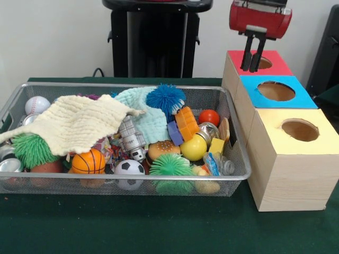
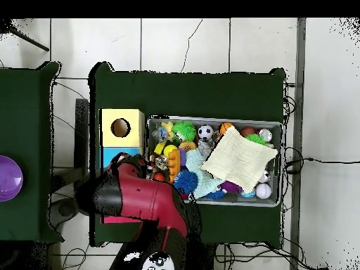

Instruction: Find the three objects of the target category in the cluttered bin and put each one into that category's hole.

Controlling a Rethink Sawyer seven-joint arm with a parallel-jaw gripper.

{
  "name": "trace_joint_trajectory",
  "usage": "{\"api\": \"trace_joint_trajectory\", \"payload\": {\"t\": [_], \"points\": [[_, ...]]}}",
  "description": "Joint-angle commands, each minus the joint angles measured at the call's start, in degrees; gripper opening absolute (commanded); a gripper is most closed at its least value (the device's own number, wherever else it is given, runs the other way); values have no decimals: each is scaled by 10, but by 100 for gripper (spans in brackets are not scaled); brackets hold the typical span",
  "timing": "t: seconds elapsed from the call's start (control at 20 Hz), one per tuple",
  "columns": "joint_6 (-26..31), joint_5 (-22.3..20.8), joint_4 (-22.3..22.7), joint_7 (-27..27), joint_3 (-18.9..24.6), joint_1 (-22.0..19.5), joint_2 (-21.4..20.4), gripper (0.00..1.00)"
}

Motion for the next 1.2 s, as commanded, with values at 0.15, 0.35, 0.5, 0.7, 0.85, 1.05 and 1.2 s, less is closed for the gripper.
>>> {"api": "trace_joint_trajectory", "payload": {"t": [0.15, 0.35, 0.5, 0.7, 0.85, 1.05, 1.2], "points": [[-27, 3, -14, 98, 15, -24, 0, 0], [-151, 21, -3, 133, 71, -59, 21, 0], [-186, 34, -5, 151, 79, -60, 41, 0], [-213, 31, -3, 134, 100, -92, 48, 0], [-233, 26, 5, 129, 119, -108, 56, 0], [-229, 8, 6, 102, 141, -122, 81, 0], [-235, 10, 3, 102, 134, -111, 95, 0]]}}
